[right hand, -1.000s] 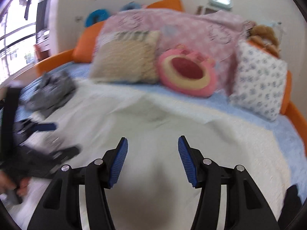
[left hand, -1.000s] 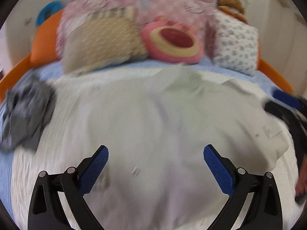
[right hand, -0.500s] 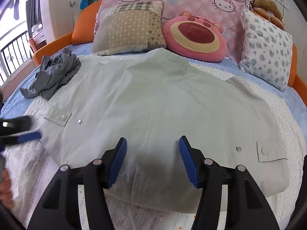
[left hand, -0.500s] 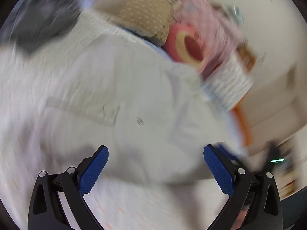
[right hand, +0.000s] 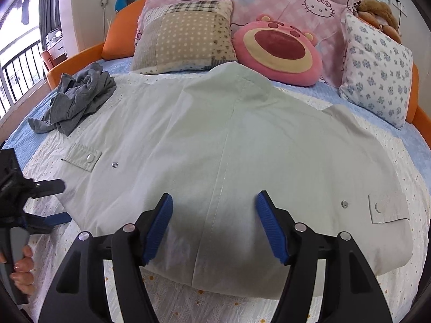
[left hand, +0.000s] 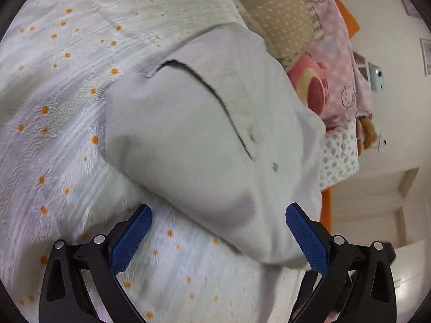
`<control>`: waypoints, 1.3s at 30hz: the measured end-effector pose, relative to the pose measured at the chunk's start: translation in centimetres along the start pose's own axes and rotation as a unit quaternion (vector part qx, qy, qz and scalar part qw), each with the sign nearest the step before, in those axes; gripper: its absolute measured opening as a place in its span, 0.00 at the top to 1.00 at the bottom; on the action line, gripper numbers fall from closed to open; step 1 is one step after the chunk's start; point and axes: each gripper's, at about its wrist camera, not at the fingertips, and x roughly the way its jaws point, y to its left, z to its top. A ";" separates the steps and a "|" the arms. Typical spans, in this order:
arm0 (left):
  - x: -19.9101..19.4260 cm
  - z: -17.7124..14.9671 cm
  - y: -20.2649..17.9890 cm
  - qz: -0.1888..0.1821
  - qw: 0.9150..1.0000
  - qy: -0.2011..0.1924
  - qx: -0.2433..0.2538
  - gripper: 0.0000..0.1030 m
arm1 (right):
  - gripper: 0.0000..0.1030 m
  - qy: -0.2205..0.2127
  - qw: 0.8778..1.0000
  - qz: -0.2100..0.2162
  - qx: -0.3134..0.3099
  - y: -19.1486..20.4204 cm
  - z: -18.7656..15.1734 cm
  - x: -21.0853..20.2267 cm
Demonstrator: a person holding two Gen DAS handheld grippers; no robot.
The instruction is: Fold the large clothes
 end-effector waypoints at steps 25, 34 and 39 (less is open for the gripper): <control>1.1 3.5 -5.8 -0.042 0.998 -0.034 0.036 0.70 | 0.37 -0.125 0.984 0.013 0.125 -8.9 -0.2 -8.1; 0.0 2.9 -11.6 0.021 0.991 -0.033 0.130 0.74 | 0.97 -0.076 0.986 0.047 0.138 -7.5 -3.8 -4.6; -1.0 3.0 -15.4 0.023 0.985 -0.021 0.167 0.76 | 0.97 -0.047 0.989 0.047 0.134 -6.4 -6.1 -2.3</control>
